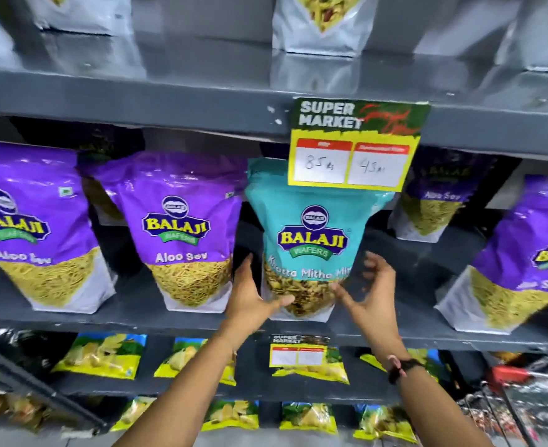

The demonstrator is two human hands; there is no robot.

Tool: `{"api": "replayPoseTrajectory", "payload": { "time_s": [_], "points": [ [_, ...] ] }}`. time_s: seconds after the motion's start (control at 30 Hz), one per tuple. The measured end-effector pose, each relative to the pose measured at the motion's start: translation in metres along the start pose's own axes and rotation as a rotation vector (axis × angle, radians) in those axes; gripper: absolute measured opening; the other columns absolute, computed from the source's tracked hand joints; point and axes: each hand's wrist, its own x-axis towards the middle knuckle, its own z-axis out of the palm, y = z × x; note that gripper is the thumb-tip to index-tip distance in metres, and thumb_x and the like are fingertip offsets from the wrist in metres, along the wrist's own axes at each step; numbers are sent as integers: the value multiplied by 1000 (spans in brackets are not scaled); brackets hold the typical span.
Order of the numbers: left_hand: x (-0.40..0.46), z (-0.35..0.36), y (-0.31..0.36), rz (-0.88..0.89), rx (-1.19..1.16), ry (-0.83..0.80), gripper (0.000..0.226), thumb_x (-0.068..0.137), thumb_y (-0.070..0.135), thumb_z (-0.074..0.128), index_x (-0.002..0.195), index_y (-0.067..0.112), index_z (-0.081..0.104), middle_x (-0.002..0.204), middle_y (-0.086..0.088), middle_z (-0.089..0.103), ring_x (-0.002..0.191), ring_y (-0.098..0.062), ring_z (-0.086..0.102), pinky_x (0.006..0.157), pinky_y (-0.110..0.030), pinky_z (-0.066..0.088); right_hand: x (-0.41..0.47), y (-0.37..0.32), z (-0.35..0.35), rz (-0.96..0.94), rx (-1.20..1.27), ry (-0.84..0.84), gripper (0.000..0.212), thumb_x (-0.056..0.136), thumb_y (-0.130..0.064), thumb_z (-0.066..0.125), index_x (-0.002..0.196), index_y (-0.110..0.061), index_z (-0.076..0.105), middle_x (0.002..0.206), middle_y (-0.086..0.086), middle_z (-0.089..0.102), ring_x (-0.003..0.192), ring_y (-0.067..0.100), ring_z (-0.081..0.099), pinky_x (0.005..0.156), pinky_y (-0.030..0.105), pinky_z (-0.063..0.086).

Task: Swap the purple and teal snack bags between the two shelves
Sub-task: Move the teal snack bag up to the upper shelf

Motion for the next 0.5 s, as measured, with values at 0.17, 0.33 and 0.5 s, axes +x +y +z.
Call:
{"api": "replayPoseTrajectory", "payload": {
  "time_s": [0.17,0.33,0.5],
  "points": [
    [13,3,8,15,-100,-182,91,64,0,74,135,10,17,126,2,42,116,-11,39,80,0,35,21,22,5,131,133,-415,87,65,-10,76,134,-17,22,132,-6,40,122,9,38,94,14,38],
    [16,6,10,19,-78,-120,73,61,2,76,123,10,37,109,3,49,104,-13,45,87,-23,34,24,24,9,197,188,-415,55,64,-5,76,100,-31,44,107,-4,60,108,19,56,89,32,47],
    [-9,8,11,28,5,-70,71,53,12,82,114,11,46,106,1,57,99,-15,50,83,-27,39,-1,14,-9,173,153,-403,55,63,-5,76,100,-30,45,103,-6,60,102,14,58,87,30,51]
  ]
}}
